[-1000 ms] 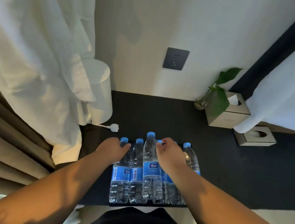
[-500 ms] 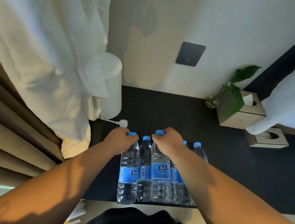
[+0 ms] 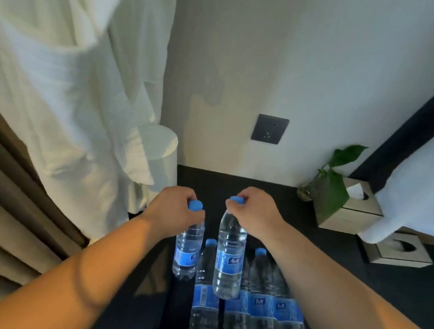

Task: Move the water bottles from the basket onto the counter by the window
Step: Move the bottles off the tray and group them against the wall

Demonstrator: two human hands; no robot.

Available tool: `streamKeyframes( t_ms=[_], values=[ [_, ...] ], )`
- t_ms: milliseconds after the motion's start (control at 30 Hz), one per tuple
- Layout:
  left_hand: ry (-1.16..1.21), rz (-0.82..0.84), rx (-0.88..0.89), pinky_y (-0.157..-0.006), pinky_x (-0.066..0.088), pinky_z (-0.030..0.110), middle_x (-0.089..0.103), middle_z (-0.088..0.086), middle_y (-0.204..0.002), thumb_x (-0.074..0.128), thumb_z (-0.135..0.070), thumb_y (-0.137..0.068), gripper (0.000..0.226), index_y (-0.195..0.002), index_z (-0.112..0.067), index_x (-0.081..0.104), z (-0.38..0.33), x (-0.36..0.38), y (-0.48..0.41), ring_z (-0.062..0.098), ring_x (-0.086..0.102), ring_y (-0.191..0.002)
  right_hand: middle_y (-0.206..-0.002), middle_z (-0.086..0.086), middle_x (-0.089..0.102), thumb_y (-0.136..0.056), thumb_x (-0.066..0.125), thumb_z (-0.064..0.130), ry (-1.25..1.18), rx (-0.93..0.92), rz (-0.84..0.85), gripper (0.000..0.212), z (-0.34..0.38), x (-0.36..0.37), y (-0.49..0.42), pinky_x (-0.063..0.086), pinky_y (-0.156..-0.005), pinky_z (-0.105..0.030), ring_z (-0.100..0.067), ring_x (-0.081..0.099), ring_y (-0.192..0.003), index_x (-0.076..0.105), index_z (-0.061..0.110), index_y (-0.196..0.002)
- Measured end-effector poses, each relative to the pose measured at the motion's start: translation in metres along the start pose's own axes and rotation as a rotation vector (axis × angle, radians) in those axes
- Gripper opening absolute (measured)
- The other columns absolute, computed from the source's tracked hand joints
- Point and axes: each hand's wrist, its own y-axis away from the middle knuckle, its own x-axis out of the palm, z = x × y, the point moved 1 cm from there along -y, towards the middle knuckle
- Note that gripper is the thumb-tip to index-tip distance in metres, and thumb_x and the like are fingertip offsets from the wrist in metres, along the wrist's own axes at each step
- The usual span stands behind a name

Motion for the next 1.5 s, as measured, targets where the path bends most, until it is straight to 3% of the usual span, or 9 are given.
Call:
streamKeyframes(
  t_ms=[167,333,467,600,800,1000,1133,1500],
  values=[
    [-0.073,-0.109,0.055,-0.054,0.053,0.031,0.064,-0.007,-0.068,0.074,-0.048,-0.073,0.022,-0.077,-0.029,0.063,-0.023,-0.024,-0.020,0.010,0.062,-0.063,-0.081,0.009,0.062,-0.085,0.071,0.054,0.154,-0.231,-0.030,0.030,0.017,-0.035,-0.012,0.042,-0.056,-0.026,-0.007,0.060,-0.071,0.057,0.029,-0.090],
    [-0.031,-0.161,0.056,-0.051,0.046,0.029,0.061,-0.005,-0.064,0.073,-0.040,-0.074,0.019,-0.071,-0.026,0.060,-0.047,-0.022,-0.049,0.011,0.059,-0.060,-0.082,0.007,0.059,-0.088,0.069,0.044,0.219,-0.313,0.000,0.028,0.008,-0.042,-0.025,0.042,-0.053,-0.026,-0.008,0.058,-0.068,0.050,0.027,-0.097],
    [-0.020,-0.156,0.037,-0.051,0.042,0.027,0.062,-0.005,-0.068,0.072,-0.033,-0.074,0.015,-0.073,-0.023,0.061,-0.065,-0.010,-0.074,0.015,0.060,-0.064,-0.080,0.003,0.059,-0.089,0.066,0.040,0.193,-0.311,-0.070,0.026,0.003,-0.041,-0.046,0.039,-0.051,-0.030,-0.014,0.057,-0.067,0.048,0.025,-0.100],
    [-0.083,-0.130,0.008,-0.060,0.050,0.031,0.064,0.000,-0.076,0.072,-0.032,-0.078,0.017,-0.082,-0.017,0.064,-0.077,-0.006,-0.101,0.021,0.063,-0.071,-0.080,0.002,0.057,-0.088,0.066,0.036,0.193,-0.291,-0.097,0.025,0.009,-0.045,-0.074,0.036,-0.050,-0.028,-0.020,0.058,-0.070,0.048,0.023,-0.099],
    [-0.116,-0.155,0.016,-0.058,0.041,0.028,0.064,0.003,-0.081,0.072,-0.035,-0.083,0.021,-0.088,-0.016,0.065,-0.087,-0.008,-0.136,0.022,0.062,-0.074,-0.079,0.007,0.054,-0.089,0.067,0.038,0.157,-0.240,-0.100,0.024,0.007,-0.052,-0.111,0.037,-0.050,-0.026,-0.013,0.056,-0.068,0.050,0.026,-0.100],
    [-0.163,-0.151,-0.012,-0.066,0.042,0.031,0.066,0.008,-0.092,0.065,-0.033,-0.092,0.024,-0.098,-0.010,0.063,-0.088,0.004,-0.152,0.025,0.062,-0.083,-0.094,-0.003,0.063,-0.094,0.061,0.033,0.133,-0.202,-0.069,0.023,0.003,-0.037,-0.128,0.057,-0.069,-0.040,-0.024,0.063,-0.082,0.054,0.023,-0.113],
    [-0.162,-0.187,-0.026,-0.074,0.050,0.036,0.066,0.008,-0.095,0.062,-0.037,-0.095,0.026,-0.103,-0.012,0.062,-0.084,0.009,-0.157,0.026,0.063,-0.085,-0.096,-0.003,0.064,-0.098,0.059,0.031,0.129,-0.253,-0.112,0.025,0.003,-0.030,-0.132,0.056,-0.072,-0.039,-0.024,0.062,-0.085,0.055,0.023,-0.120],
    [-0.139,-0.253,-0.075,-0.068,0.042,0.033,0.066,0.006,-0.091,0.066,-0.045,-0.094,0.033,-0.101,-0.013,0.063,-0.073,0.007,-0.164,0.022,0.058,-0.078,-0.118,-0.005,0.067,-0.102,0.059,0.027,0.085,-0.293,-0.096,0.033,-0.002,-0.033,-0.136,0.056,-0.085,-0.038,-0.025,0.063,-0.102,0.052,0.024,-0.134]
  ],
)
